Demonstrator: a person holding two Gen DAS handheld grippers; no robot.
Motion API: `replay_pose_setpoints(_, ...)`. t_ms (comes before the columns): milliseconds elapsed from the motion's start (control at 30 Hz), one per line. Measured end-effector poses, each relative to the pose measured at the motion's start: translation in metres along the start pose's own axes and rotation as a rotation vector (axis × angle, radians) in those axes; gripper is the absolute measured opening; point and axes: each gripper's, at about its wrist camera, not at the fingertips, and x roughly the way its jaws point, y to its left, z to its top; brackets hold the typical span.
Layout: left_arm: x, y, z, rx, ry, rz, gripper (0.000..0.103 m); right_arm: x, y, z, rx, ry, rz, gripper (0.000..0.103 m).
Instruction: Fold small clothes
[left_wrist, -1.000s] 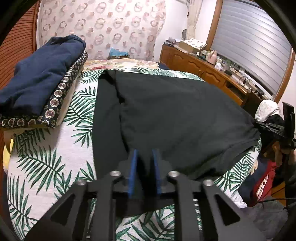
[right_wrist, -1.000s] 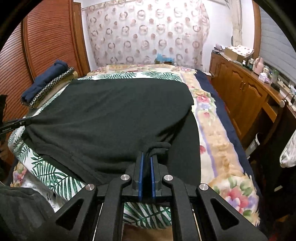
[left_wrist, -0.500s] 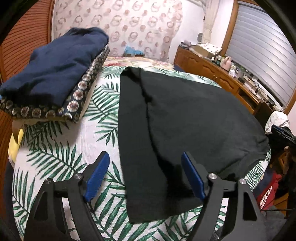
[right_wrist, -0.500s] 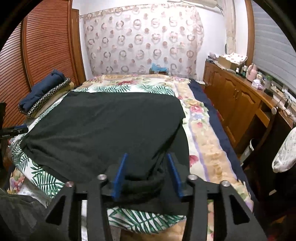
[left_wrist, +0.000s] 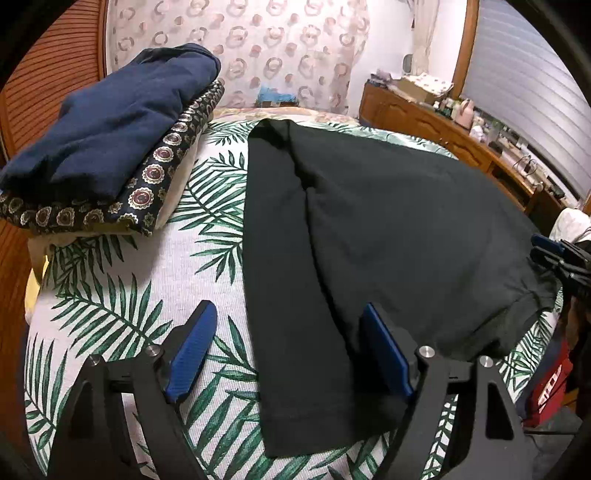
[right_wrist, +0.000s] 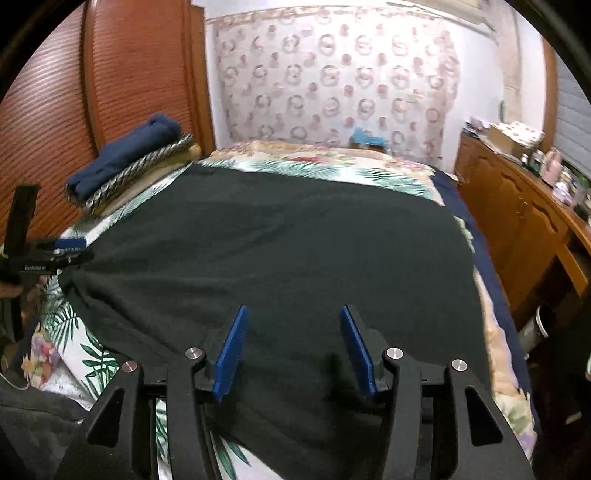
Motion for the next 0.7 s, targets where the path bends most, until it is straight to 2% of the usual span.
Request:
replay_pose_setpoints(167, 0.002, -0.007, 0.0, 0.026, 0.023, 0.043, 0.083, 0.022, 0.013, -0.006, -0.03, 0.045, 0.035, 0.054)
replay_pose_setpoints(267, 0.0, -0.004, 0.002, -0.023, 0.024, -0.008, 0.083, 0.029, 0.018, -0.006, -0.066, 0.043, 0.0, 0.055)
replay_pose_setpoints(300, -0.001, -0.002, 0.003, -0.042, 0.019, -0.051, 0.082, 0.03, 0.016, -0.006, -0.064, 0.038, -0.004, 0.055)
replay_pose_setpoints(333, -0.002, 0.0, 0.002, -0.056, 0.016, -0.081, 0.079, 0.03, 0.016, -0.007, -0.054, 0.034, -0.004, 0.055)
replay_pose_setpoints(367, -0.002, 0.0, 0.001, -0.063, 0.012, -0.093, 0.071, 0.03, 0.015, -0.008, -0.047, 0.027, -0.005, 0.055)
replay_pose_setpoints(400, -0.002, 0.0, 0.001, -0.065, 0.01, -0.091, 0.066, 0.031, 0.019, -0.009, -0.05, 0.021, -0.008, 0.056)
replay_pose_setpoints(467, -0.003, 0.0, 0.0, -0.072, 0.005, -0.085, 0.05, 0.032, 0.02, -0.01, -0.056, 0.007, -0.014, 0.056)
replay_pose_setpoints(567, -0.004, 0.001, -0.001, -0.093, 0.003, -0.086, 0.037, 0.027, 0.031, -0.018, -0.053, 0.0, -0.015, 0.057)
replay_pose_setpoints(700, -0.006, 0.001, -0.003, -0.097, 0.002, -0.081, 0.034, 0.021, 0.029, -0.016, -0.055, -0.002, -0.012, 0.057)
